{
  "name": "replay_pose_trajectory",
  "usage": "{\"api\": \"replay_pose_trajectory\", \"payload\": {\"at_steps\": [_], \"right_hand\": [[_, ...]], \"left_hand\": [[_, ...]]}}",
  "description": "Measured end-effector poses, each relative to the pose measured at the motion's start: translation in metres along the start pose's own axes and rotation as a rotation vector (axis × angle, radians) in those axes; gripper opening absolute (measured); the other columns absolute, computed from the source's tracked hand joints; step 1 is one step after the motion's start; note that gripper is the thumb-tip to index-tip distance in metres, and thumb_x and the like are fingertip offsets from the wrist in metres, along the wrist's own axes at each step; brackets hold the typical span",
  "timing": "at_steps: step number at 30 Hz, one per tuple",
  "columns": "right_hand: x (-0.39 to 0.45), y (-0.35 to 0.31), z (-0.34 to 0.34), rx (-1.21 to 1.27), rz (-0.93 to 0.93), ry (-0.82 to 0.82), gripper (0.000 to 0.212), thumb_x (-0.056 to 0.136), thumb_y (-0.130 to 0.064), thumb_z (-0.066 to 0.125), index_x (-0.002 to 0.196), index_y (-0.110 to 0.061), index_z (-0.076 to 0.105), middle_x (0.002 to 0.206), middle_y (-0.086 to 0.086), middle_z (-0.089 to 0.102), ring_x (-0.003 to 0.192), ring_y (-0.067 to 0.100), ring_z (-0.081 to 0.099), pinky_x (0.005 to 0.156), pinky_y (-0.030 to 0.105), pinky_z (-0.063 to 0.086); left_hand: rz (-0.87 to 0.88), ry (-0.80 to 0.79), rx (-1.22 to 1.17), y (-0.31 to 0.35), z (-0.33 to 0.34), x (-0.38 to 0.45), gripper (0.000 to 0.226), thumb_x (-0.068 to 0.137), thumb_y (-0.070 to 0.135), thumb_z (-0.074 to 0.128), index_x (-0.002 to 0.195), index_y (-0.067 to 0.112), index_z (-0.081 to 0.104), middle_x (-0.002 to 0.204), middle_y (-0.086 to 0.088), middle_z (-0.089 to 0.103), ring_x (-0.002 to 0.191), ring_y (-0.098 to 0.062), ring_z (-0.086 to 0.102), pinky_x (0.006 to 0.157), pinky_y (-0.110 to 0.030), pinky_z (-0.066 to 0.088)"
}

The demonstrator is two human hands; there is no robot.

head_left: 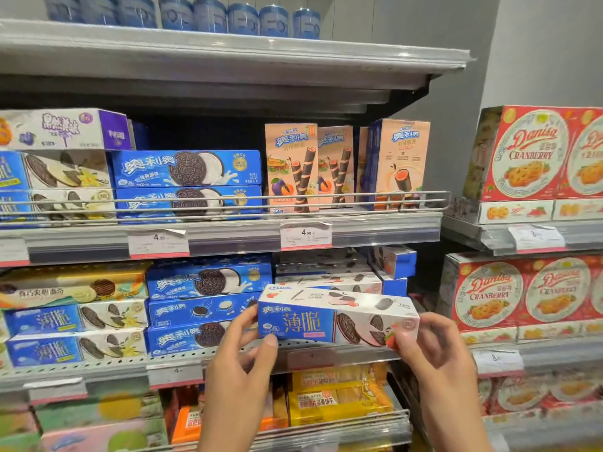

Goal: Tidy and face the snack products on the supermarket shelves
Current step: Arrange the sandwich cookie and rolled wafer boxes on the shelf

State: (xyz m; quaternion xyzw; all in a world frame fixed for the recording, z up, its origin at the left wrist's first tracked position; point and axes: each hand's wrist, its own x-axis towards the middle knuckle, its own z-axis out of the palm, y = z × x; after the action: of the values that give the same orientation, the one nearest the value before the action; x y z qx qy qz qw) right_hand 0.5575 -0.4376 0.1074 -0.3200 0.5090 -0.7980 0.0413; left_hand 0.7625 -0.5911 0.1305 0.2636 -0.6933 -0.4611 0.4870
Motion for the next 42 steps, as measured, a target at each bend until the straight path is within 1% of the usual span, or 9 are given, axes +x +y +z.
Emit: {"api": "replay_pose_trajectory", "payload": {"at_steps": [7, 11, 15, 19, 22, 27, 35, 39, 42], "right_hand": [[0.011, -0.006, 0.003, -0.398, -0.118, 0.078, 0.037, 0.084, -0.05, 0.069, 0.12, -0.041, 0.069, 0.13, -0.019, 0.056, 0.115, -0.01, 0.056, 0.079, 0.013, 0.052], [0.031, -0.009, 0.013, -0.403, -0.118, 0.013, 0.048, 0.092, -0.03, 0.069, 0.137, -0.037, 0.058, 0.128, -0.022, 0.059, 0.115, -0.004, 0.06, 0.09, 0.024, 0.049], [0.051, -0.008, 0.025, -0.361, -0.055, 0.022, 0.046, 0.09, -0.027, 0.073, 0.128, -0.044, 0.053, 0.123, -0.026, 0.063, 0.114, -0.01, 0.058, 0.094, 0.025, 0.048], [0.066, 0.0, 0.034, -0.422, -0.015, 0.004, 0.047, 0.09, -0.028, 0.07, 0.134, -0.032, 0.057, 0.129, -0.014, 0.064, 0.123, 0.004, 0.057, 0.103, 0.038, 0.049], [0.073, 0.005, 0.037, -0.479, 0.011, 0.013, 0.052, 0.09, -0.031, 0.068, 0.14, -0.029, 0.055, 0.132, -0.009, 0.062, 0.124, 0.01, 0.056, 0.106, 0.045, 0.046], [0.082, 0.009, 0.037, -0.573, -0.029, 0.019, 0.045, 0.093, -0.027, 0.068, 0.137, -0.026, 0.059, 0.123, -0.005, 0.059, 0.111, 0.011, 0.061, 0.097, 0.042, 0.05], [0.087, 0.012, 0.04, -0.695, -0.071, 0.007, 0.046, 0.092, -0.025, 0.066, 0.137, -0.022, 0.059, 0.121, -0.004, 0.059, 0.111, 0.016, 0.061, 0.093, 0.036, 0.047], [0.088, 0.01, 0.038, -0.701, -0.061, -0.041, 0.048, 0.093, -0.027, 0.065, 0.14, -0.024, 0.056, 0.125, -0.004, 0.058, 0.112, 0.016, 0.061, 0.097, 0.044, 0.05], [0.086, 0.011, 0.033, -0.796, -0.172, 0.008, 0.046, 0.092, -0.024, 0.069, 0.136, -0.019, 0.059, 0.128, -0.001, 0.058, 0.108, 0.016, 0.063, 0.09, 0.041, 0.054]], "left_hand": [[-0.049, -0.012, -0.088, 0.003, 0.029, 0.002, 0.065, 0.081, 0.056, 0.059, 0.143, 0.048, 0.04, 0.129, 0.028, 0.051, 0.103, 0.025, 0.053, 0.083, -0.016, 0.041], [-0.044, -0.027, -0.037, 0.002, 0.042, 0.021, 0.065, 0.093, 0.047, 0.064, 0.151, 0.04, 0.035, 0.133, 0.02, 0.054, 0.105, 0.022, 0.053, 0.088, -0.023, 0.044], [-0.023, -0.032, 0.072, -0.004, 0.051, 0.042, 0.065, 0.096, 0.037, 0.061, 0.153, 0.04, 0.028, 0.127, 0.037, 0.045, 0.11, 0.016, 0.054, 0.084, -0.019, 0.044], [-0.078, -0.025, 0.162, -0.015, 0.057, 0.054, 0.072, 0.095, 0.042, 0.059, 0.155, 0.04, 0.019, 0.13, 0.016, 0.058, 0.119, -0.002, 0.052, 0.087, -0.025, 0.038], [-0.081, -0.023, 0.278, -0.017, 0.06, 0.057, 0.074, 0.093, 0.046, 0.057, 0.155, 0.042, 0.016, 0.12, 0.013, 0.064, 0.109, 0.002, 0.05, 0.088, -0.031, 0.037], [0.043, 0.053, 0.445, -0.015, 0.064, 0.063, 0.074, 0.093, 0.037, 0.059, 0.157, 0.028, 0.023, 0.142, 0.011, 0.032, 0.112, -0.01, 0.054, 0.092, -0.036, 0.047], [0.093, 0.077, 0.906, -0.015, 0.071, 0.078, 0.081, 0.095, 0.051, 0.048, 0.157, 0.013, 0.012, 0.148, -0.003, 0.028, 0.132, -0.023, 0.042, 0.097, -0.036, 0.047], [0.107, 0.086, 0.97, -0.013, 0.068, 0.078, 0.077, 0.094, 0.049, 0.048, 0.156, 0.012, 0.022, 0.146, -0.005, 0.035, 0.129, -0.024, 0.046, 0.093, -0.039, 0.049], [0.293, 0.188, 0.968, -0.014, 0.045, 0.08, 0.061, 0.092, 0.035, 0.059, 0.146, 0.012, 0.044, 0.13, -0.007, 0.05, 0.114, -0.029, 0.052, 0.086, -0.046, 0.051]]}}
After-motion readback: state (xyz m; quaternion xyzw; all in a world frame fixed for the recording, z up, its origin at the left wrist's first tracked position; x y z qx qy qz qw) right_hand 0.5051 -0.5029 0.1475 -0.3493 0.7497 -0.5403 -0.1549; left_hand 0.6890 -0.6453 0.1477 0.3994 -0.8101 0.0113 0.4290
